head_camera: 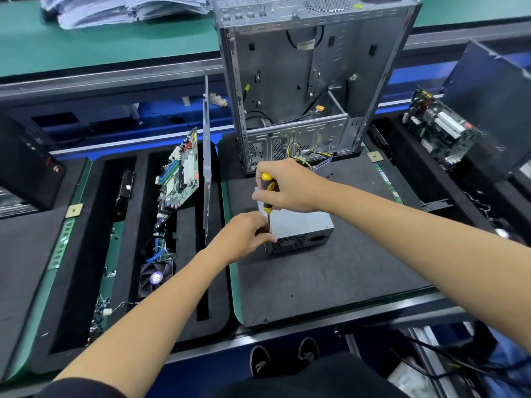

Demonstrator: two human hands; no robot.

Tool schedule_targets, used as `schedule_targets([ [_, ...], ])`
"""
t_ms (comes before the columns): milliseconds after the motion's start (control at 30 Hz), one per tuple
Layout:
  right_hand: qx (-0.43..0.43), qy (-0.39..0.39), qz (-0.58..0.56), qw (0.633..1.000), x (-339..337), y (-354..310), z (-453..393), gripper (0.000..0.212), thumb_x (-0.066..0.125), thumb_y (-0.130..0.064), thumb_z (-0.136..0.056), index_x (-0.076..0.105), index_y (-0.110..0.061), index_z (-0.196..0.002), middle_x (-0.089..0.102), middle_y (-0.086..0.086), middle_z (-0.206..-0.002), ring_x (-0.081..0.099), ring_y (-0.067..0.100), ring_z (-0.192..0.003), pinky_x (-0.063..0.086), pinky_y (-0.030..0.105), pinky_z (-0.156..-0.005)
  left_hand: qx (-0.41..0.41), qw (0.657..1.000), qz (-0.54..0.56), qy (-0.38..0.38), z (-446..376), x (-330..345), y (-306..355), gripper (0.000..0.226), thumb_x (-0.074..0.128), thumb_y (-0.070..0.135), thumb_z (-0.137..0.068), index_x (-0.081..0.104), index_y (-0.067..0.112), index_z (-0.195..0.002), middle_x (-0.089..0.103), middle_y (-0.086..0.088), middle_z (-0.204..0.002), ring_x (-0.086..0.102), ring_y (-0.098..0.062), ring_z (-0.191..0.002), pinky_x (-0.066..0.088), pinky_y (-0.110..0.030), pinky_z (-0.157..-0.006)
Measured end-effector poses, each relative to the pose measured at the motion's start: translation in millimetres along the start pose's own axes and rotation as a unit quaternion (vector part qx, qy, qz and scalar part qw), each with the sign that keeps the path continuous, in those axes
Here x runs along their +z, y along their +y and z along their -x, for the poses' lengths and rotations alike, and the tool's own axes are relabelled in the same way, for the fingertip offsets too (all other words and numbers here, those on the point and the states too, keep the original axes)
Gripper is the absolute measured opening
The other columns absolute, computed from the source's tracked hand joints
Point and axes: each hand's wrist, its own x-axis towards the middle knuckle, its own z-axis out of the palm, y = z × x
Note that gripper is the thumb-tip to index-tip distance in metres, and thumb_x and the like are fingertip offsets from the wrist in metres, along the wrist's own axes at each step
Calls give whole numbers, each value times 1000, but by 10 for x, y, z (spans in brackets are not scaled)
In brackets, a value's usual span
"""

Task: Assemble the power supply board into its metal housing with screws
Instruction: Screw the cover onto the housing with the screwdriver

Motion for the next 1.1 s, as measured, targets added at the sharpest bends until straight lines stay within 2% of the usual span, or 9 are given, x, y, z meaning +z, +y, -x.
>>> schedule_targets([
  [233, -13, -68, -3, 998, -86, -6, -22, 20, 68, -24, -88, 55, -10, -90, 69, 4, -78, 65, 14, -67, 52, 27, -59, -35, 997, 64, 9, 29, 35, -59, 17, 76, 25, -80, 64, 13, -77, 60, 10, -72, 55, -6, -70, 40, -13, -61],
  [333, -38, -90, 19, 995, -113, -20, -17, 18, 68, -22, -87, 55, -11, -90, 68, 1, -78, 59, 4, -64, 44, 15, -53, -39, 995, 96, -1, 31, 15, -83, 13, 77, 17, -78, 65, 15, -74, 61, 12, -70, 55, -3, -68, 41, -10, -62],
  [467, -71, -114, 61, 989, -143, -66, -22, 16, 70, -22, -86, 56, -15, -81, 63, -5, -72, 50, -4, -62, 37, 7, -55, -53, 990, 129, -12, 29, -27, -109, 11, 77, 14, -78, 69, 22, -76, 68, 11, -78, 61, -5, -74, 47, -16, -70],
  [533, -102, -115, 111, 982, -135, -109, -42, 18, 70, -25, -85, 56, -18, -77, 59, -7, -68, 48, 0, -61, 36, 10, -58, -52, 991, 119, -18, 14, -42, -108, 5, 77, 17, -79, 72, 18, -78, 69, 8, -84, 61, -6, -78, 48, -17, -74],
  [633, -132, -98, 210, 964, -84, -184, -74, 21, 67, -33, -86, 55, -20, -75, 48, -11, -62, 44, 5, -63, 39, 28, -63, -50, 992, 107, -33, -15, -61, -109, 5, 77, 21, -79, 73, 18, -79, 69, 9, -84, 60, 1, -80, 44, -8, -72],
  [800, -106, -92, 313, 940, -47, -234, -80, 38, 52, -49, -92, 54, -12, -86, 38, -3, -65, 48, 25, -72, 37, 32, -60, -62, 989, 130, -26, -29, -63, -117, 9, 79, 20, -76, 72, 15, -77, 60, 22, -80, 57, 10, -76, 39, -3, -70],
  [933, -91, -181, 242, 949, -154, -253, -56, 15, 55, -25, -90, 57, -13, -98, 43, 0, -101, 49, 19, -76, 37, 32, -64, -41, 989, 141, -35, -16, -59, -112, 8, 78, 17, -77, 70, 17, -75, 67, 15, -72, 61, 0, -69, 44, -10, -67],
  [1033, -103, -178, 271, 940, -184, -297, -52, 3, 56, -13, -87, 55, -14, -89, 47, 0, -96, 47, 18, -82, 36, 29, -63, -41, 986, 155, -38, -23, -63, -119, 16, 78, 15, -77, 67, 24, -70, 67, 14, -69, 59, -2, -66, 45, -12, -66],
  [1100, -107, -137, 325, 930, -162, -348, -45, 15, 55, -21, -90, 48, -15, -79, 47, 2, -82, 50, 23, -80, 40, 32, -62, -43, 986, 157, -42, -31, -63, -119, 20, 78, 14, -77, 65, 27, -69, 64, 16, -66, 56, 2, -63, 43, -10, -65],
])
